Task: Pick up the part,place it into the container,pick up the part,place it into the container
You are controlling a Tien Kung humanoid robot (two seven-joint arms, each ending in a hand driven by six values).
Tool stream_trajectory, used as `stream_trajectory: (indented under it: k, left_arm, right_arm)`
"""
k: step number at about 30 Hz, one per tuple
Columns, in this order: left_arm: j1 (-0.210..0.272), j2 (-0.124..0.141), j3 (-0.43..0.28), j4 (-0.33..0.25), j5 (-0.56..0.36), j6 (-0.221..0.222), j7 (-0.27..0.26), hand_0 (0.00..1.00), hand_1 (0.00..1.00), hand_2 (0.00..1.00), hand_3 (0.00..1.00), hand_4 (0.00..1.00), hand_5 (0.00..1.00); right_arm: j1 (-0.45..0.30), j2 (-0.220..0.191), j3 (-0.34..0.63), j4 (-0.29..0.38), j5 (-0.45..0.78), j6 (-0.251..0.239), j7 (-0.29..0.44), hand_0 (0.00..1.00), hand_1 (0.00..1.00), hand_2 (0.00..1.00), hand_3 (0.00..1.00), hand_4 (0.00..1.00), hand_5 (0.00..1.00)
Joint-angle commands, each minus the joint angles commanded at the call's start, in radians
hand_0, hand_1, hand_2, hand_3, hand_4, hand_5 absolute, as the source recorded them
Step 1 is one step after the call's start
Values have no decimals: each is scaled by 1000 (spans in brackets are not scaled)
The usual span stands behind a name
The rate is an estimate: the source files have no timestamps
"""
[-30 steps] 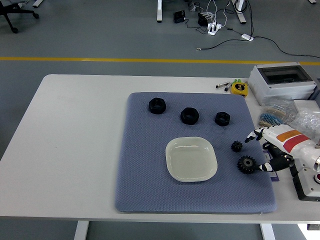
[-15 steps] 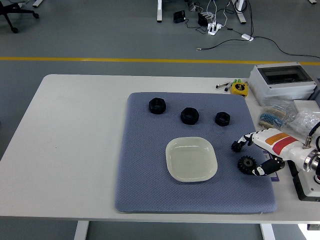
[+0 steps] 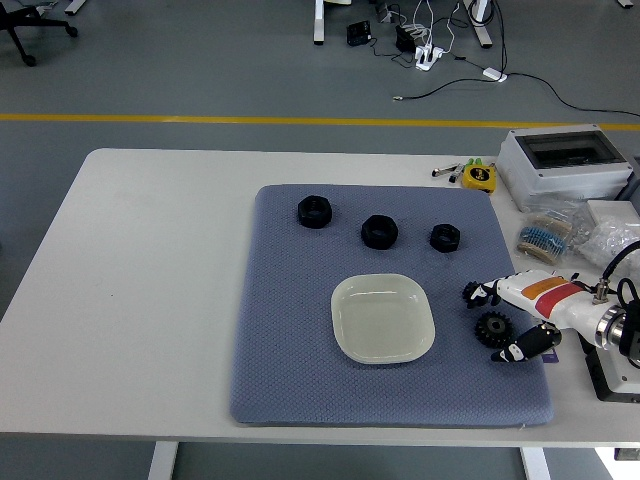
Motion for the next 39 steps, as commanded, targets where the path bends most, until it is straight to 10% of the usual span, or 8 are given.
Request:
stream_trajectory:
  k: [39]
  left_arm:
    - [8, -1, -4, -1, 8, -3, 2, 703, 640, 710, 616, 711, 682]
  right_arm:
    - [51, 19, -50, -116, 53, -1, -3, 473, 511, 557, 529, 828, 262]
